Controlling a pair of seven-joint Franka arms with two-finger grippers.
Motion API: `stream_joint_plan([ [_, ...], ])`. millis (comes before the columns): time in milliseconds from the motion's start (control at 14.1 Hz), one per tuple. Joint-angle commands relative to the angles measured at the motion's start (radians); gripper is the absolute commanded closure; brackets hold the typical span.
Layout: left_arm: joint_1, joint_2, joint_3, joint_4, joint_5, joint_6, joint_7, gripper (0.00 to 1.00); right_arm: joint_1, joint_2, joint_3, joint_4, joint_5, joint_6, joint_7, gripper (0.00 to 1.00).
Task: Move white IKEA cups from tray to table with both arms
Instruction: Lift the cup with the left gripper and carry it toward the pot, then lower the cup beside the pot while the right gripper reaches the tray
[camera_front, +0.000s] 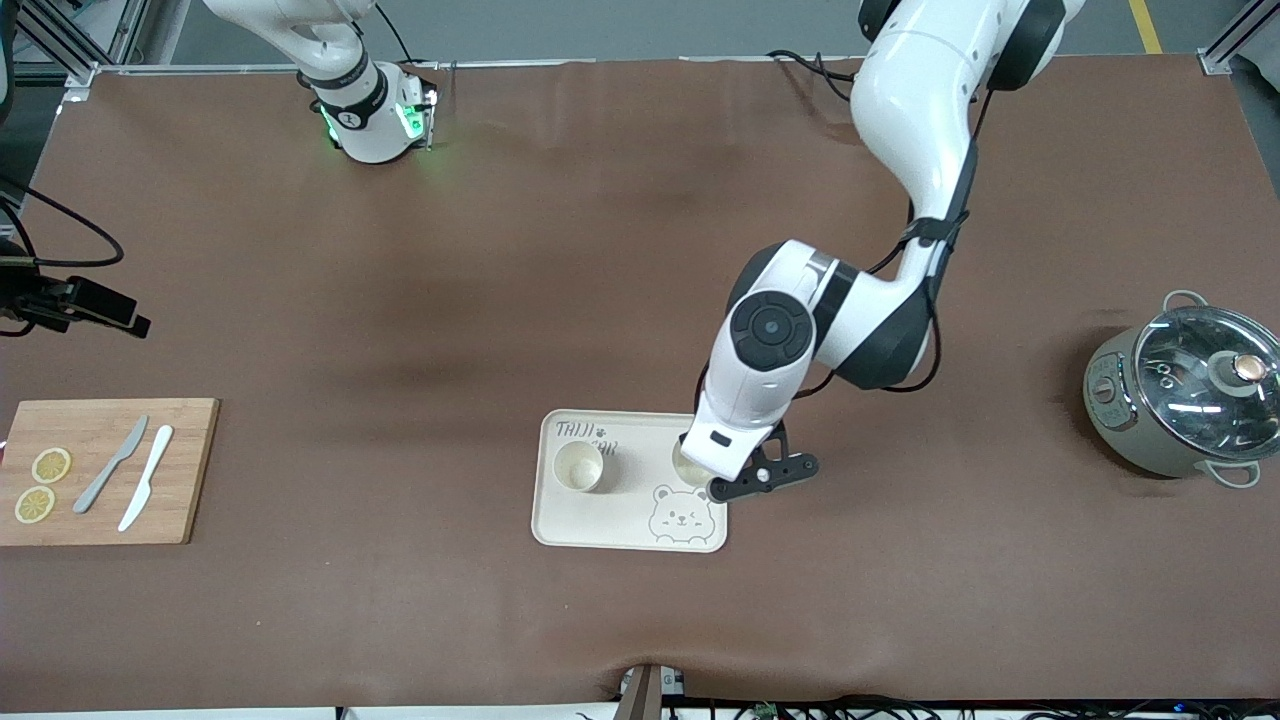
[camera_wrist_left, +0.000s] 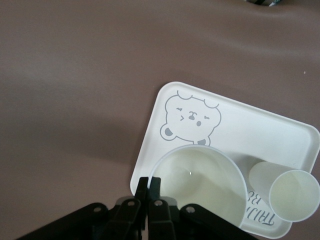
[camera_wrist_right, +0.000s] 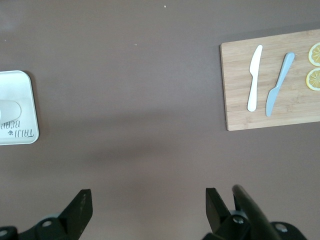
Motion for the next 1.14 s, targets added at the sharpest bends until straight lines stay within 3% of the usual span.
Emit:
stream_joint_plan([
  [0,0.017,-0.018,0.005,-0.021,-0.04,-0.018,0.059,1.0,0.048,-0.021,0.01,-0.005,0.006,0.006,0.097,0.0],
  [284,0.111,-0.019,0.005,-0.021,-0.066,-0.018,0.219,1.0,0.172,-0.019,0.012,-0.003,0.005,0.033,0.292,0.0],
  [568,0.279,-0.03,0.011,-0.028,-0.066,-0.022,0.426,1.0,0.323,-0.007,0.01,-0.003,0.003,0.114,0.53,0.0],
  [851,0.397,-0.028,0.011,-0.038,-0.067,-0.024,0.609,1.0,0.449,0.068,0.01,-0.003,-0.011,0.228,0.741,0.0],
  [1064,0.425,-0.03,0.01,-0.036,-0.07,-0.039,0.652,1.0,0.525,0.175,0.009,0.038,-0.017,0.317,0.87,0.0],
])
